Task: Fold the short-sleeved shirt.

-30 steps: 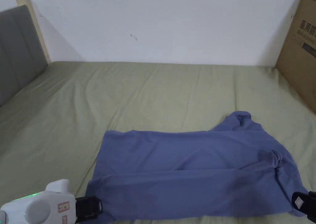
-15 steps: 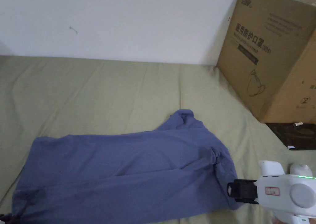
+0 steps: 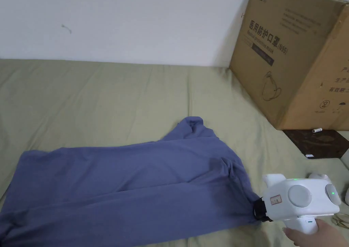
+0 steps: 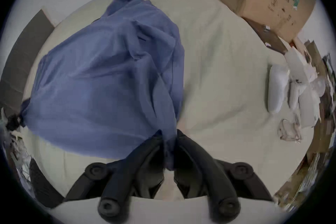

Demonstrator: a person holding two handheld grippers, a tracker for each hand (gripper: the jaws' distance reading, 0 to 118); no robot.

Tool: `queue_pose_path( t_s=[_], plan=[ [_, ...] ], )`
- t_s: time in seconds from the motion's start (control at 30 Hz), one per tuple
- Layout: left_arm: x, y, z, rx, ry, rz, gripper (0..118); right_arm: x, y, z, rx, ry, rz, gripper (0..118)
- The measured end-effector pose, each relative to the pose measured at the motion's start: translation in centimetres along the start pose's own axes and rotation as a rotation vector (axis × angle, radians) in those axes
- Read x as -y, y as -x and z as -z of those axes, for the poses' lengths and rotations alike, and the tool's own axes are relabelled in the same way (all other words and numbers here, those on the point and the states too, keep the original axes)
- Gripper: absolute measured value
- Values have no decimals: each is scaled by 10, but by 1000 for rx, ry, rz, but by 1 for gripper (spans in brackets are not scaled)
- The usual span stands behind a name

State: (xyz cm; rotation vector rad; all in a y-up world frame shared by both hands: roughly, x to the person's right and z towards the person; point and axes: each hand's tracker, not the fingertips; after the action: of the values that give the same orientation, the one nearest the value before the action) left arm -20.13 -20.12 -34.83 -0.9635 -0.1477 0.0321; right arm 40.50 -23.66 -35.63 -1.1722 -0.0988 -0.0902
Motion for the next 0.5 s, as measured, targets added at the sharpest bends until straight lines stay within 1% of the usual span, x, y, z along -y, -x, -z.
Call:
queue_pose_path(
  t_s=[0.03, 0.1, 0.13, 0.23, 0.33, 0.43, 0.5],
  plan=[
    [0, 4, 0, 2, 1, -2, 3, 0, -5, -6, -15, 6, 9, 5],
    [-2, 4, -5, 10, -2, -2, 3, 5, -9, -19, -56, 14, 55, 5],
    [-3, 4, -8, 12, -5, 2, 3, 10, -10, -27, -49, 10, 47, 5],
    [-1, 12, -21, 27, -1, 9, 3, 33, -5, -59, -27, -15, -11, 5],
    [10, 24, -36, 56, 29, 18, 3, 70, -5, -86, -36, 2, -15, 5],
    [31, 32, -49, 88, 88, 33, 3, 116, -9, -102, -52, 56, 5, 5],
    [46, 34, -54, 111, 131, 15, 3, 142, -10, -104, -60, 81, 19, 5]
  ],
)
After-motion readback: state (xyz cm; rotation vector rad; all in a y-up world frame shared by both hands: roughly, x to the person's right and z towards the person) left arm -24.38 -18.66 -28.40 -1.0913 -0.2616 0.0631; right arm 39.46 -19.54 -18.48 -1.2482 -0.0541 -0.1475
